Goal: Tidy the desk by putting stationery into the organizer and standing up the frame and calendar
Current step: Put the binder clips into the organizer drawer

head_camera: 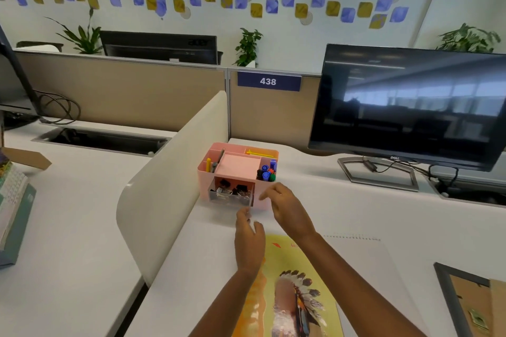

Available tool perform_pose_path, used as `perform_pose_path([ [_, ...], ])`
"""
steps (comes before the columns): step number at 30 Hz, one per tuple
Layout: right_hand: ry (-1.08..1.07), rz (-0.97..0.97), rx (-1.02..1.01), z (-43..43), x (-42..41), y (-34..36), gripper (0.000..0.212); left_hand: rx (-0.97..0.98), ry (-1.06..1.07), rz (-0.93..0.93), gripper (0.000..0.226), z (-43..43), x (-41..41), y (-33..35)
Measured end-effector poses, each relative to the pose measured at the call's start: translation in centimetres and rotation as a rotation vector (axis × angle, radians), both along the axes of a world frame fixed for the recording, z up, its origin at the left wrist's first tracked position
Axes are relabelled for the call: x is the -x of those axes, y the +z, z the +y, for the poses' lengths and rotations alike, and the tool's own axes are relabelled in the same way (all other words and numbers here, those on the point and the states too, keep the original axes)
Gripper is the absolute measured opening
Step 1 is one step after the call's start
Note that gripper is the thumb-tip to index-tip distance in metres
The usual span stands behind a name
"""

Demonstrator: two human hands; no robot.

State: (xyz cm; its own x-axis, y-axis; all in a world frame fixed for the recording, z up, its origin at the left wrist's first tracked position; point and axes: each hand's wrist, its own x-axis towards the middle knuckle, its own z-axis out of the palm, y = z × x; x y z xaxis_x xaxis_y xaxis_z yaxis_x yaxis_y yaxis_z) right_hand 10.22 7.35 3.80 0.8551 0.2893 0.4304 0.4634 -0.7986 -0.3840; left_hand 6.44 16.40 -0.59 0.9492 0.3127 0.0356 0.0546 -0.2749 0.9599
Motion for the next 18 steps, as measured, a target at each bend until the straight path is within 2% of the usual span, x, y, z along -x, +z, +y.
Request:
perform_pose_path([
  [3, -0.067, 0.034, -0.041, -2.3, 1.5, -1.4, 0.029, -0.145, -0.111, -0.042, 0.038, -1.7, 1.1, -0.6],
  [10, -0.248, 0.103, -0.091, -9.5, 5.0, -3.5, 0.034, -0.329, -0.267, -0.13, 0.039, -7.0, 3.2, -1.1],
  [14, -0.381, 0.133, -0.098, -13.8, 7.2, -4.1, 0.033, -0.43, -0.328, -0.202, 0.059, -10.5, 4.4, -1.4],
  [18, -0.507, 0.152, -0.116, -17.9, 9.7, -4.5, 0.03, -0.473, -0.4, -0.207, 0.044, -14.1, 5.5, -1.6],
])
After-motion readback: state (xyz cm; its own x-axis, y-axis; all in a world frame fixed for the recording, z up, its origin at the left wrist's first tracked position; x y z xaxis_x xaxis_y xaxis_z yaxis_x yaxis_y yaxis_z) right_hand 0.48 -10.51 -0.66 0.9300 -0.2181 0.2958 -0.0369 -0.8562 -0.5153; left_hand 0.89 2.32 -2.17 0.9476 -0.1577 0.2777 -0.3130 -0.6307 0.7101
